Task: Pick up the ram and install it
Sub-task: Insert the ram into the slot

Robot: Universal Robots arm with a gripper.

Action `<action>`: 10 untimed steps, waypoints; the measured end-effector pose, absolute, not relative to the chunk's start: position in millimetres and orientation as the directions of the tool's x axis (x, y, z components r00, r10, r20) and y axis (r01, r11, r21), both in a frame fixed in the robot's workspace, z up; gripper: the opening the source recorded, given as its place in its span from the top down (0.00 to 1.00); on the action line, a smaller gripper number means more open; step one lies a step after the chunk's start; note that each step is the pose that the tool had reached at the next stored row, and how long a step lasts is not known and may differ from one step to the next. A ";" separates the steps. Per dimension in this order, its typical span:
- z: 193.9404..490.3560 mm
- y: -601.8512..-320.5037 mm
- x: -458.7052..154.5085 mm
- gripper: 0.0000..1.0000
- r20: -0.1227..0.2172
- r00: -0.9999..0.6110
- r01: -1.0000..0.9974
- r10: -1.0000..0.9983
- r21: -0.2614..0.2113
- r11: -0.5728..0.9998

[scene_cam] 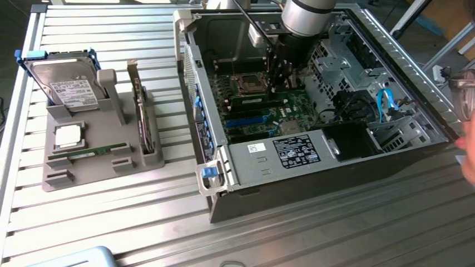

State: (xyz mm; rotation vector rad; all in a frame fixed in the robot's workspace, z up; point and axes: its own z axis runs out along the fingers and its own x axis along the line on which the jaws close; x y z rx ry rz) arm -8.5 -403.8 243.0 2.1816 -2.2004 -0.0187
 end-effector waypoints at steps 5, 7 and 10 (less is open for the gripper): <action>241.6 -403.7 -6.2 0.88 0.021 -0.008 -0.999 -1.000 0.039 0.009; 241.3 -403.8 -6.2 0.88 0.022 -0.008 -0.999 -1.000 0.039 0.009; 241.0 -403.8 -6.1 0.88 0.021 -0.008 -0.999 -1.000 0.039 0.009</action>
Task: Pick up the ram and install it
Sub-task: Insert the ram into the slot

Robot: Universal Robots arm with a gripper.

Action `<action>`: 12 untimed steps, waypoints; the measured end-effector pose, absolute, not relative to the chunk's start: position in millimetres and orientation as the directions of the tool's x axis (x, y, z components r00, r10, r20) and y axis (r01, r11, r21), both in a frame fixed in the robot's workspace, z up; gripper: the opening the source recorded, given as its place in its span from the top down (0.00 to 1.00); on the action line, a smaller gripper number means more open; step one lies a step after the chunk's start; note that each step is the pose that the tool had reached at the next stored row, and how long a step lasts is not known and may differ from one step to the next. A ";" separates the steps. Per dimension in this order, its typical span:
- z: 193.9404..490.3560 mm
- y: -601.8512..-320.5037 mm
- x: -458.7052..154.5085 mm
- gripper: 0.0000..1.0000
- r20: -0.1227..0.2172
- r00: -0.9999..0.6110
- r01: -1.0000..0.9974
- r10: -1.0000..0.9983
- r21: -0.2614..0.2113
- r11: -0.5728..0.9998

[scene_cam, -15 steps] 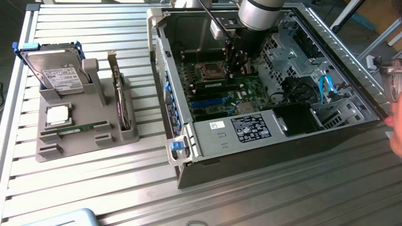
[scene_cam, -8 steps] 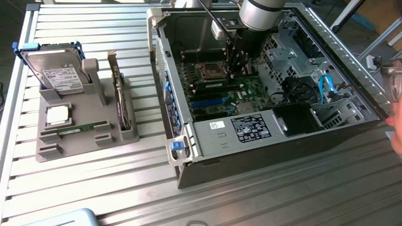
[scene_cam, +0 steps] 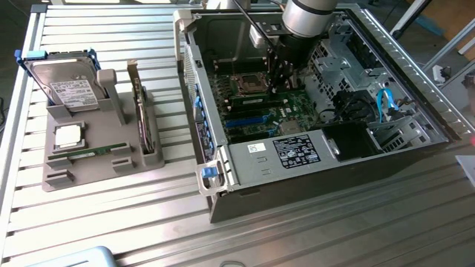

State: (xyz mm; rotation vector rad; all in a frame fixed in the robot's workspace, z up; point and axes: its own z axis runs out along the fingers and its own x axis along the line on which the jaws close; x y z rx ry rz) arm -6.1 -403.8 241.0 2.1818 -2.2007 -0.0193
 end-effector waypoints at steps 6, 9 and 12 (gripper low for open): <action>238.8 -403.8 -6.1 0.88 0.020 -0.008 -0.999 -1.000 0.039 0.009; 237.6 -403.8 -6.1 0.88 0.020 -0.008 -0.999 -1.000 0.039 0.009; 237.5 -403.8 -6.1 0.88 0.020 -0.008 -0.999 -1.000 0.039 0.009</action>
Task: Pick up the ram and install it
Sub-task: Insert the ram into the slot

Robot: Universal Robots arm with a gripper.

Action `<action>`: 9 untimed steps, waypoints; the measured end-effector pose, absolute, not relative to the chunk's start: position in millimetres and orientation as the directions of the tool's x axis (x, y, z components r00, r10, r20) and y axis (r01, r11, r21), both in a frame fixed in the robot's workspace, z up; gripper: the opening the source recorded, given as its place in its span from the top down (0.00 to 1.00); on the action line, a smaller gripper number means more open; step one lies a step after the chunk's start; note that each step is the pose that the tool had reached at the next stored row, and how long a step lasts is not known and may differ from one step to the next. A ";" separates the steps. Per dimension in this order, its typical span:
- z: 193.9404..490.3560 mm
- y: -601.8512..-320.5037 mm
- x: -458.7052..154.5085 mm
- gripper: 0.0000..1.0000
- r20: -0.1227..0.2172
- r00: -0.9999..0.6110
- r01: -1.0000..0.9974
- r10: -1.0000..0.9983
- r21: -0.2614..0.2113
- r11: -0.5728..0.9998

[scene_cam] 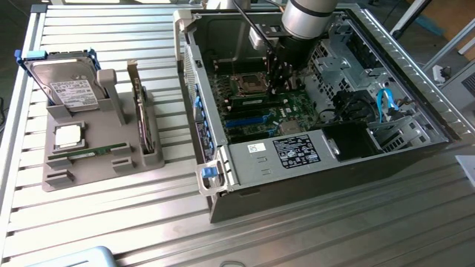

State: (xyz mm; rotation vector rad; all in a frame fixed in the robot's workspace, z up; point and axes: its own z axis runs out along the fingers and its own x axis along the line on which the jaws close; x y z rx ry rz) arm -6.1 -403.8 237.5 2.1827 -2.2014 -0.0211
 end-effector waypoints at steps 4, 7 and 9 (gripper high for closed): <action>237.5 -403.8 -5.9 0.88 0.020 -0.008 -0.999 -1.000 0.039 0.009; 237.9 -403.8 -5.8 0.88 0.020 -0.008 -0.999 -1.000 0.039 0.009; 239.6 -403.8 -5.8 0.88 0.020 -0.008 -0.999 -1.000 0.039 0.009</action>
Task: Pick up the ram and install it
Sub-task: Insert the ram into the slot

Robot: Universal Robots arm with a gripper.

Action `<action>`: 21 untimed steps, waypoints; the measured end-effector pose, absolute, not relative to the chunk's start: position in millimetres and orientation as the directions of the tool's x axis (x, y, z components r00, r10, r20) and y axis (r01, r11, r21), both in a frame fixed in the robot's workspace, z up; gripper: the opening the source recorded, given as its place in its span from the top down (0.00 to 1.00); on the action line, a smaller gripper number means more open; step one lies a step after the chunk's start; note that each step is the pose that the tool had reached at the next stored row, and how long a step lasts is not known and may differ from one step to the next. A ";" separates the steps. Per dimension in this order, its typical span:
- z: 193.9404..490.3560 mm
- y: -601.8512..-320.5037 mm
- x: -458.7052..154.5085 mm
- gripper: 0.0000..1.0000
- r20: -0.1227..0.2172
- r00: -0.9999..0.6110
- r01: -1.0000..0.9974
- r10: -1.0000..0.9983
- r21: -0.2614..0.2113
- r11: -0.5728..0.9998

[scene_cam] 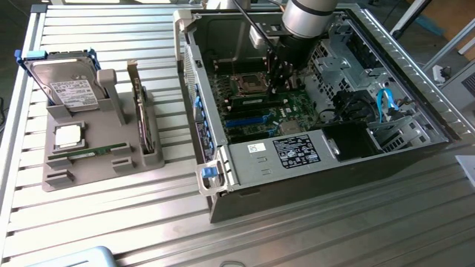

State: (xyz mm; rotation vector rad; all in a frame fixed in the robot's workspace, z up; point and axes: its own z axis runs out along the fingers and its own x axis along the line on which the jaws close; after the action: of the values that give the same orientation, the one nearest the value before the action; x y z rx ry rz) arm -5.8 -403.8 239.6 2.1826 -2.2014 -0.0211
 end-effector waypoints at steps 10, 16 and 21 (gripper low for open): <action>241.0 -403.8 -5.9 0.88 0.020 -0.002 -0.999 -1.000 0.039 0.002; 240.2 -403.9 -5.4 0.88 0.020 -0.002 -0.999 -1.000 0.039 0.002; 239.5 -404.0 -5.4 0.88 0.020 -0.002 -0.999 -1.000 0.039 0.002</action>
State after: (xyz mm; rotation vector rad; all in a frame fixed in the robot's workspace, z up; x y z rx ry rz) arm -5.4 -404.0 239.5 2.1899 -2.1941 -0.0204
